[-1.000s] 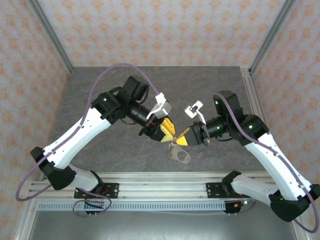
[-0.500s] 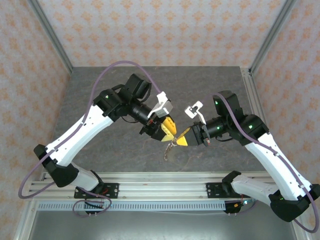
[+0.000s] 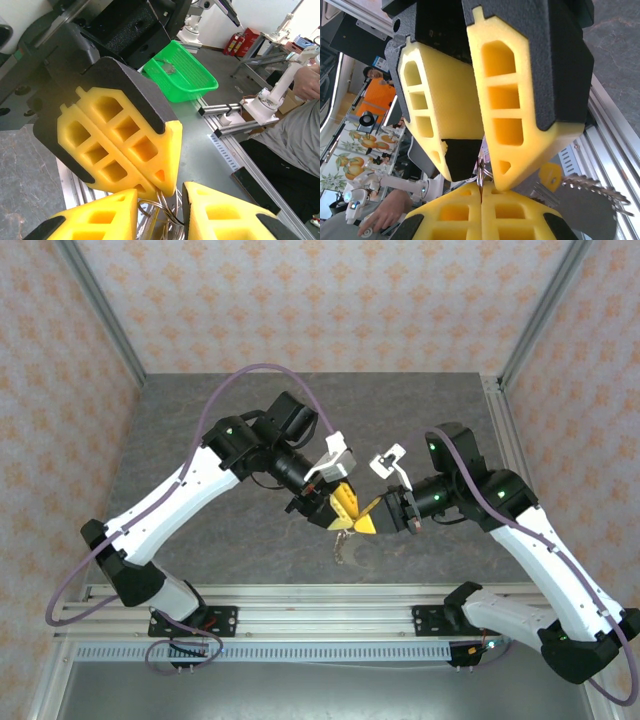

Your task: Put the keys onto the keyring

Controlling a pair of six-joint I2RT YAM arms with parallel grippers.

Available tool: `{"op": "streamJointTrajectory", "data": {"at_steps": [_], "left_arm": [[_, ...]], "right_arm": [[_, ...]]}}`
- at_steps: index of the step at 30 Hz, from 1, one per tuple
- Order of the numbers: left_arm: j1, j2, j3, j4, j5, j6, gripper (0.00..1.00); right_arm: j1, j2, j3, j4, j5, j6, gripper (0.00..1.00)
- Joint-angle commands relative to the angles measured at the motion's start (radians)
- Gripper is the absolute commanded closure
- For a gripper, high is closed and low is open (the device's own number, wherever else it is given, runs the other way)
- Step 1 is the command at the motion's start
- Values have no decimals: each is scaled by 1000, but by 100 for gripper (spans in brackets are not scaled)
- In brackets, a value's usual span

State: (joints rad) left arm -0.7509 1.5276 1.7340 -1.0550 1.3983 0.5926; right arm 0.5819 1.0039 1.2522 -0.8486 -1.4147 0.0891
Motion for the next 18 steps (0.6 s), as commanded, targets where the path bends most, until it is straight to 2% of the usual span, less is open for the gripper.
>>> {"op": "streamJointTrajectory", "data": {"at_steps": [1, 7, 10, 18], "left_arm": [[-4, -24, 23, -47, 14, 18, 71], [30, -53, 5, -58, 15, 21, 71], [57, -90, -33, -8, 23, -16, 70], [62, -130, -91, 56, 8, -73, 71]], "right_arm": [[2, -14, 18, 24, -21, -18, 100], [1, -16, 22, 22, -16, -17, 100], [1, -13, 23, 22, -15, -11, 100], [2, -7, 29, 18, -17, -12, 100]]}}
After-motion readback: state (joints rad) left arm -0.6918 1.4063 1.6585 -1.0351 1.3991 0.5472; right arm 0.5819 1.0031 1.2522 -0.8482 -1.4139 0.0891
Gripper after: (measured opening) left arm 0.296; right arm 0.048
